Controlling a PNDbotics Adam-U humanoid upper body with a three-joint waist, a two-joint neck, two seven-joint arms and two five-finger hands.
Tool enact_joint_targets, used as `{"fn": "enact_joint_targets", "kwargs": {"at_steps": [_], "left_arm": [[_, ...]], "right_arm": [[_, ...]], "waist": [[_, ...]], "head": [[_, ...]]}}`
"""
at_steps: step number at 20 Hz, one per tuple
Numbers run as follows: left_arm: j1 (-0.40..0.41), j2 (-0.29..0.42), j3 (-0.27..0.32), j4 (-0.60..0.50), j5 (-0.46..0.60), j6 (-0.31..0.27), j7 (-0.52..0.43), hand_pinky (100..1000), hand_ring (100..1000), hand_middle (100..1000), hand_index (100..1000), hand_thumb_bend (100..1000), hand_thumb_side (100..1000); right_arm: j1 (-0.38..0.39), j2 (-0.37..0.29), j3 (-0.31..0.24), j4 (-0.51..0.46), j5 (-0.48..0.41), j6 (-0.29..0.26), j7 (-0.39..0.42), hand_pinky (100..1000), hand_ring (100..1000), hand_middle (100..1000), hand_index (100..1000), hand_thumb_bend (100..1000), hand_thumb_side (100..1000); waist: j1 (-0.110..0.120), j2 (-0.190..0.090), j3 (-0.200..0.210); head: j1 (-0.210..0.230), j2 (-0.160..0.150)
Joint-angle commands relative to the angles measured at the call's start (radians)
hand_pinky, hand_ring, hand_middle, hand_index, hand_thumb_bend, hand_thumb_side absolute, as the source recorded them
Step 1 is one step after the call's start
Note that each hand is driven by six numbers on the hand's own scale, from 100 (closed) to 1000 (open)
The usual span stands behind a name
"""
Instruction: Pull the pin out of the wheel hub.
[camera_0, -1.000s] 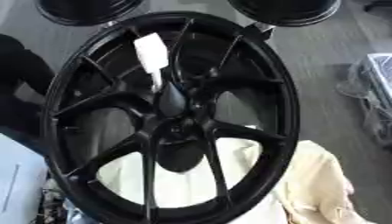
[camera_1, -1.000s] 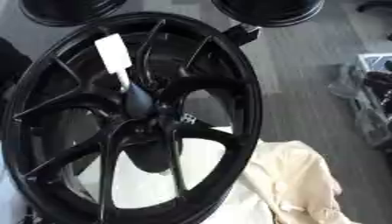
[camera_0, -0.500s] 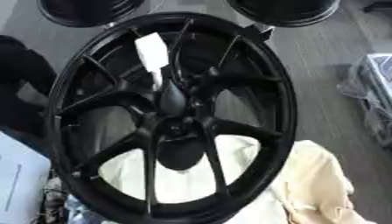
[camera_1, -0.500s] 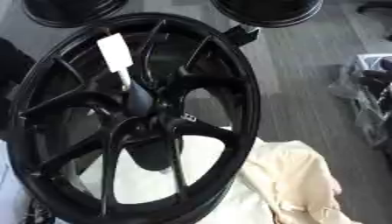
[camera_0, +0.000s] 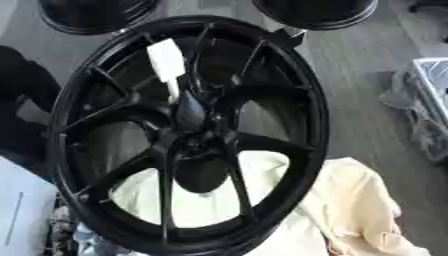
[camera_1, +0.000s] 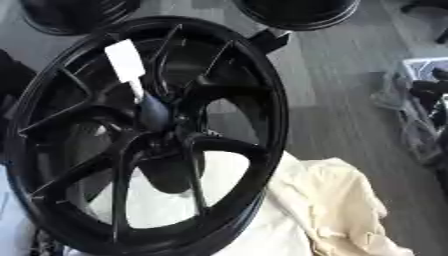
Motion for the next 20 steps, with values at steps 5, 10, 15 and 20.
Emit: {"fn": "enact_joint_targets", "kwargs": {"at_steps": [5, 10, 15, 20], "left_arm": [[-0.178, 0.146, -0.152, -0.015, -0.027, 0.140, -0.252, 762, 834, 784, 781, 172, 712], [-0.280, 0.137, -0.252, -0.015, -0.097, 0.217, -0.455, 804, 861, 816, 830, 212, 772], [-0.384, 0.103, -0.335, -0.015, -0.215, 0.320, -0.694, 834, 859, 818, 866, 268, 808], [-0.479, 0.032, -0.382, 0.063, -0.426, 0.382, -0.873, 856, 850, 825, 888, 408, 718]], "right_arm": [[0.010, -0.044, 0.003, -0.006, 0.004, 0.000, 0.008, 1000, 850, 757, 915, 100, 698], [0.021, -0.052, 0.004, -0.003, 0.013, 0.001, 0.008, 1000, 851, 757, 915, 100, 703], [0.032, -0.060, 0.005, -0.001, 0.021, 0.001, 0.010, 1000, 851, 757, 915, 100, 704], [0.042, -0.063, 0.003, 0.002, 0.027, 0.000, 0.008, 1000, 851, 757, 915, 100, 707]], "waist": [[0.007, -0.029, 0.002], [0.019, -0.035, 0.004], [0.028, -0.043, 0.009], [0.031, -0.048, 0.019]], "head": [[-0.006, 0.011], [-0.011, 0.021], [-0.020, 0.033], [-0.025, 0.048]]}}
